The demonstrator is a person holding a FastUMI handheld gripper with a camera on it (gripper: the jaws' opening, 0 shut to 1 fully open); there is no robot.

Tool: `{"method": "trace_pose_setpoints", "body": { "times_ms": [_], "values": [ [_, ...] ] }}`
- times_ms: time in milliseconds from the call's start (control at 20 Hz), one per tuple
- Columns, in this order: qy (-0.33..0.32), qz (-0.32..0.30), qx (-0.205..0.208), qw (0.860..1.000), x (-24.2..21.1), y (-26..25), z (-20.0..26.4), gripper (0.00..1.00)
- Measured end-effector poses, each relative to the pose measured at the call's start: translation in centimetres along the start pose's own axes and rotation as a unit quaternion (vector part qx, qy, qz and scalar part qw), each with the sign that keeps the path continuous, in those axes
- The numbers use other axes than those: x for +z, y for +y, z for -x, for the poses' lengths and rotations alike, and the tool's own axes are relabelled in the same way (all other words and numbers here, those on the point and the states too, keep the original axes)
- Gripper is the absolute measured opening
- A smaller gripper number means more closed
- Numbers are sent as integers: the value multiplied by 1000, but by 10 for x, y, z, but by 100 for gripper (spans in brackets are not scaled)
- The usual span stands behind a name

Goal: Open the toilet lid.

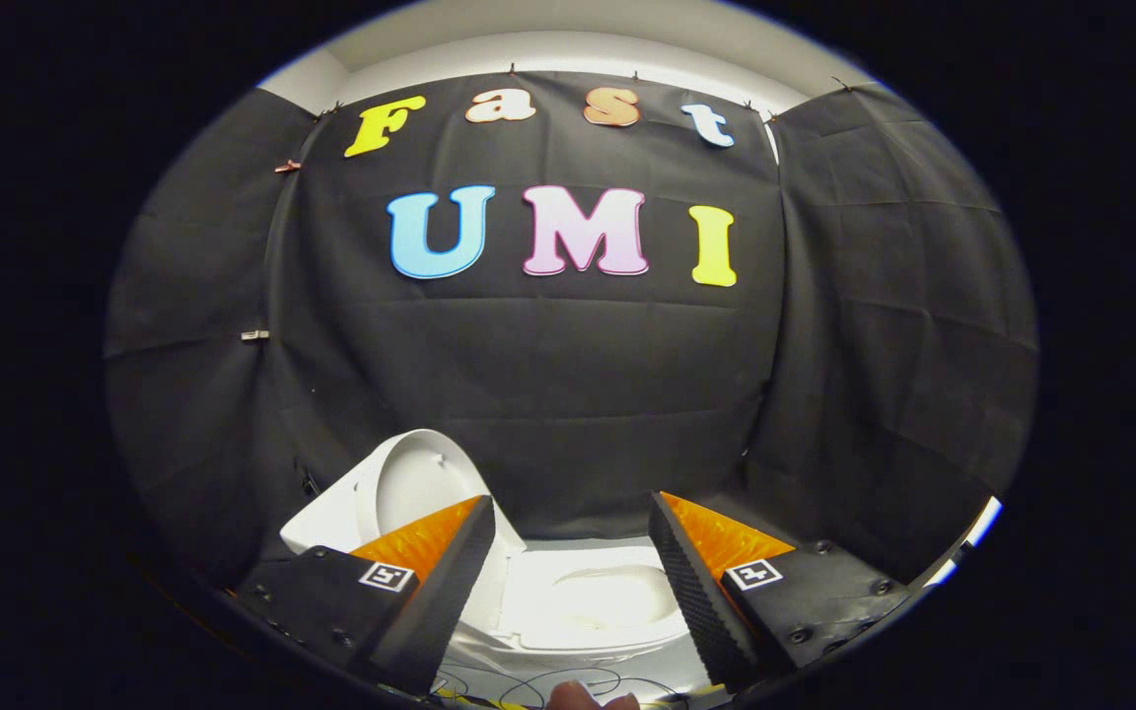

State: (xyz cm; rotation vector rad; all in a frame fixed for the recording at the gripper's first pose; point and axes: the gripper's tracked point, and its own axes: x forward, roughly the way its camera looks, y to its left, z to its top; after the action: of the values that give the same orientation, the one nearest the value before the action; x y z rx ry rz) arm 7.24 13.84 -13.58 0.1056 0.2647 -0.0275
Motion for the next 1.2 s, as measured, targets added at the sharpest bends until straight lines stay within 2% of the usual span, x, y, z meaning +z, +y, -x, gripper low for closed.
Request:
{"method": "trace_pose_setpoints", "body": {
  "times_ms": [400,650,900,1200],
  "values": [
    [-54,-12,-35,998,40,-80,22,99],
    [-60,-25,-55,996,37,-116,23,99],
    [-58,-27,-64,996,34,-126,28,99],
    [-83,-21,-46,995,46,-124,37,99]
  ]
}}
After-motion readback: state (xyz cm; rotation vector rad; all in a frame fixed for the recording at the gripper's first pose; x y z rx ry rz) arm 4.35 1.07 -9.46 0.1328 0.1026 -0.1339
